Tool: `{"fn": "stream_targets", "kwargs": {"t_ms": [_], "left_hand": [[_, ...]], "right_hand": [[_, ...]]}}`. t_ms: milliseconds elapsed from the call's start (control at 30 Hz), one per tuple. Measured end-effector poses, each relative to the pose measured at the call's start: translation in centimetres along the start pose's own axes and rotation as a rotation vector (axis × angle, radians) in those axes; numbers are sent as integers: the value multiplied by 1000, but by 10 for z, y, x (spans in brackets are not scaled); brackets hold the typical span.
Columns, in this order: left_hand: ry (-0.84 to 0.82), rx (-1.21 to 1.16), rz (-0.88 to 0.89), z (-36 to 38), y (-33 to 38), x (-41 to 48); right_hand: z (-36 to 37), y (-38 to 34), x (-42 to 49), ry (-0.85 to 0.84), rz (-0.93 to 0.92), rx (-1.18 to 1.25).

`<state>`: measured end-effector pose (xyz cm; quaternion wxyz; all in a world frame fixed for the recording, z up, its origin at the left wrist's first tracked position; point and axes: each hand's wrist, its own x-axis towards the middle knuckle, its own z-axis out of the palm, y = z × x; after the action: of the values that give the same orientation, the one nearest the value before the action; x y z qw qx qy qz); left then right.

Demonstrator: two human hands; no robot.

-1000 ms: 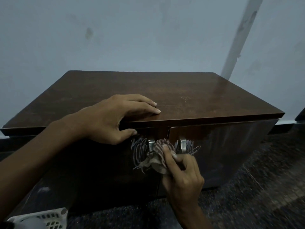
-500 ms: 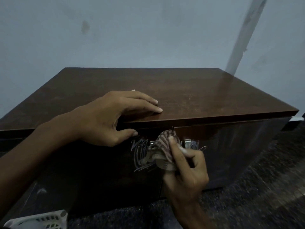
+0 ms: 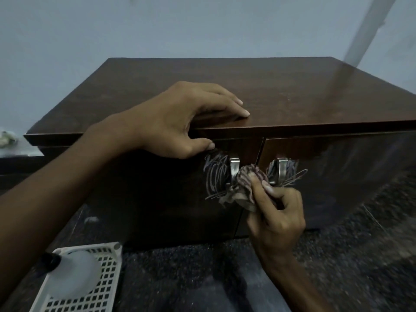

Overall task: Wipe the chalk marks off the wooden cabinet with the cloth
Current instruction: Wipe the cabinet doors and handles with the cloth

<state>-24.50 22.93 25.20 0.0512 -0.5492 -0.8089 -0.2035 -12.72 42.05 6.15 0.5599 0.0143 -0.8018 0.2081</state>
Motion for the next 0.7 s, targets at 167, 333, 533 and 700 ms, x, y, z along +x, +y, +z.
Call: {"fn": "stream_targets", "kwargs": {"t_ms": [167, 333, 533, 700], "left_hand": [[10, -1, 7, 1, 1, 1], [9, 10, 8, 0, 0, 0], [13, 18, 4, 1, 1, 0], [7, 13, -13, 1, 0, 0]], "right_hand": [[1, -20, 40, 121, 58, 122], [3, 2, -6, 0, -29, -20], [2, 13, -40, -125, -31, -117], [1, -5, -9, -24, 105, 57]]}}
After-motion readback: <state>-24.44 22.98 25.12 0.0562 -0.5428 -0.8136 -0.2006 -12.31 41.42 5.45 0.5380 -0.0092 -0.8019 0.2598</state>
